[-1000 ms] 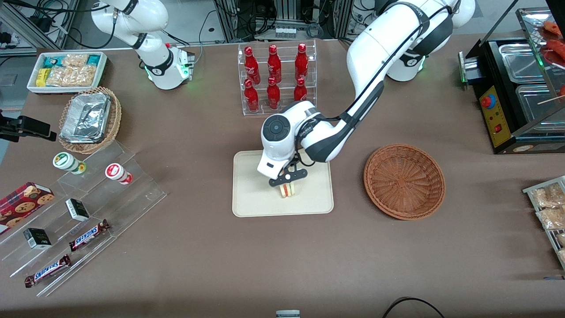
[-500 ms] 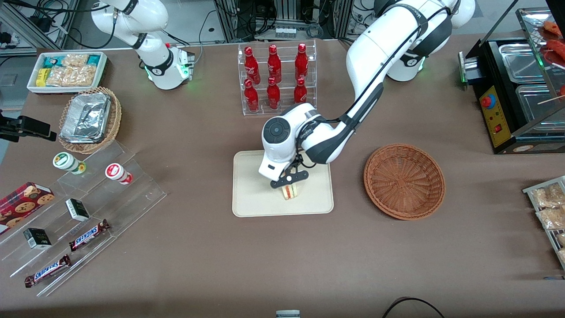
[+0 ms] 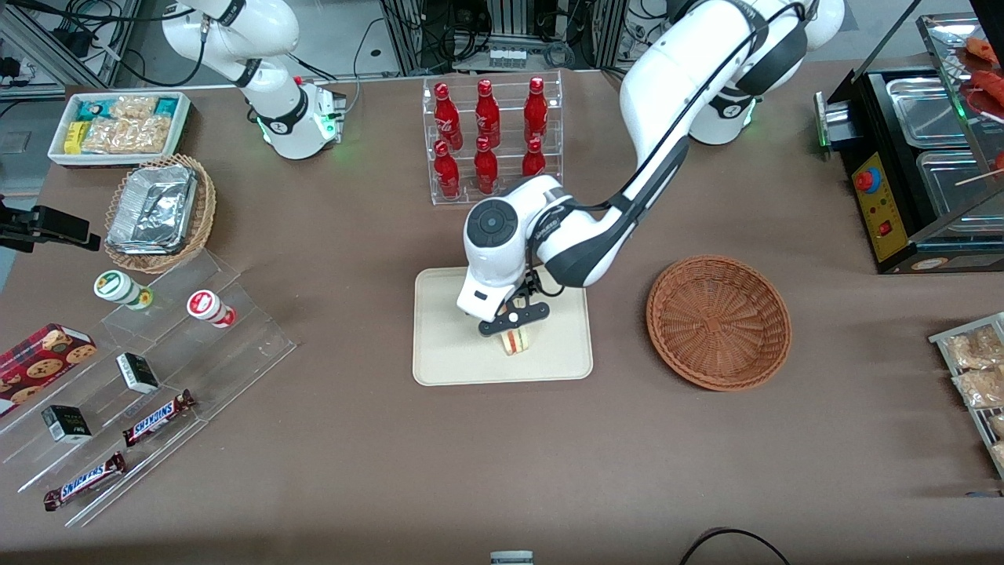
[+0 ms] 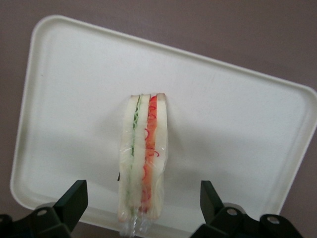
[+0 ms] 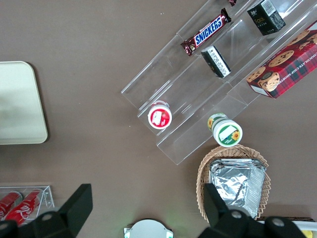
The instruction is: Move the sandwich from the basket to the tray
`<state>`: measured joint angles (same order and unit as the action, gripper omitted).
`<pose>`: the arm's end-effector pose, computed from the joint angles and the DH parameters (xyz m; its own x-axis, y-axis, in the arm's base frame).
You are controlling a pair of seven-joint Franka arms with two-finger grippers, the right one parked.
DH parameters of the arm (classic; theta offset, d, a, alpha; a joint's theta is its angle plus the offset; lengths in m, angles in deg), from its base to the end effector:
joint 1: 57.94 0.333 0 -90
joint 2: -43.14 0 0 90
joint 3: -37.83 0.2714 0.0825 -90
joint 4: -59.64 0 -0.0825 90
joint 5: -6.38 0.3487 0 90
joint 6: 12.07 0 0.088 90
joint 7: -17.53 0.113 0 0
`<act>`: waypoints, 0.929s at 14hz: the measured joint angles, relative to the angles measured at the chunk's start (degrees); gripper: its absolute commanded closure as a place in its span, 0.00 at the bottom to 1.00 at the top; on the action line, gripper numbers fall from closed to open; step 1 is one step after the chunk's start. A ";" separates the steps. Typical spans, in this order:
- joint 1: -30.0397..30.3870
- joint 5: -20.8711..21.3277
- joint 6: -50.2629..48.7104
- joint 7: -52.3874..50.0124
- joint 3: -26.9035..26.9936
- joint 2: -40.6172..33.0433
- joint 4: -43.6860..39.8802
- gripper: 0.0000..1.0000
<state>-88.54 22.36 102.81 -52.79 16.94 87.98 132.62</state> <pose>0.4799 -0.4846 0.2825 0.9528 0.3036 -0.0025 0.3036 -0.9528 -0.0011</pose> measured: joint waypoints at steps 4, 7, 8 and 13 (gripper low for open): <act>2.44 0.00 -5.25 1.50 0.33 -5.17 -0.12 0.00; 5.64 -0.01 -10.61 10.05 0.39 -8.12 -0.09 0.00; 7.03 -0.01 -12.78 11.95 0.41 -9.30 -0.06 0.00; 14.93 -0.01 -16.01 21.92 0.49 -15.10 4.96 0.00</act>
<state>-73.62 22.35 86.81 -30.88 17.43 72.89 137.58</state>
